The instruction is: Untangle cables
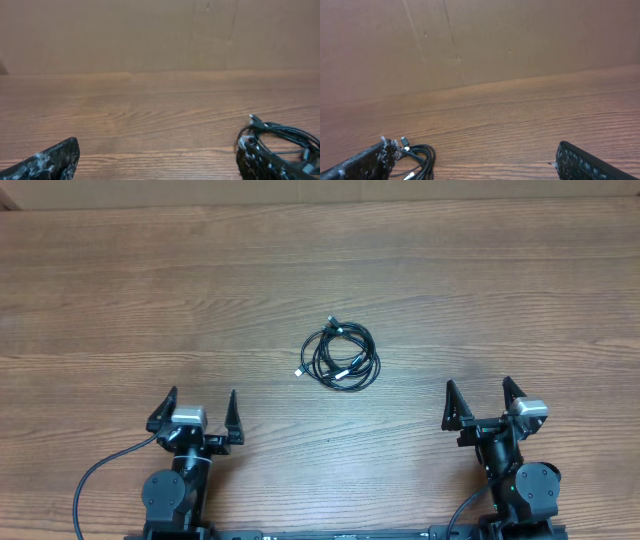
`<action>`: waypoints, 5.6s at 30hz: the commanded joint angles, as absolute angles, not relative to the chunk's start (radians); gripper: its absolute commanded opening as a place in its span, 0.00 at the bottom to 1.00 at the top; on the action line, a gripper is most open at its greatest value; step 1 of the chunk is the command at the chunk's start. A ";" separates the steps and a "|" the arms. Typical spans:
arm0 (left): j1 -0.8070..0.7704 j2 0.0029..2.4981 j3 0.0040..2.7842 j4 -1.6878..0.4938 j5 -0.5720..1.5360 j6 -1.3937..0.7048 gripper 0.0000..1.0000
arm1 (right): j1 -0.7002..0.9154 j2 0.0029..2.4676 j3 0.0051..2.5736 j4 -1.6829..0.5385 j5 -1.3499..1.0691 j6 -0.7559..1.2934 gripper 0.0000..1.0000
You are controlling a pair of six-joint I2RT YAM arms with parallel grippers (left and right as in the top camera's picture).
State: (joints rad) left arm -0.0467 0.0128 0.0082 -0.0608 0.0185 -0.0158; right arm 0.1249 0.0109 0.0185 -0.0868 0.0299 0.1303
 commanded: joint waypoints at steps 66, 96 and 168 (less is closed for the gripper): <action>-0.109 1.217 0.846 -0.393 0.237 -0.347 1.00 | 0.123 1.195 0.968 -0.676 -0.196 0.181 1.00; -0.308 1.379 1.071 -0.506 0.225 -0.201 1.00 | 0.176 1.345 1.002 -0.573 -0.360 0.345 1.00; -0.308 1.462 1.068 -0.598 0.210 -0.194 1.00 | 0.505 1.811 1.050 -0.619 -0.048 0.548 0.78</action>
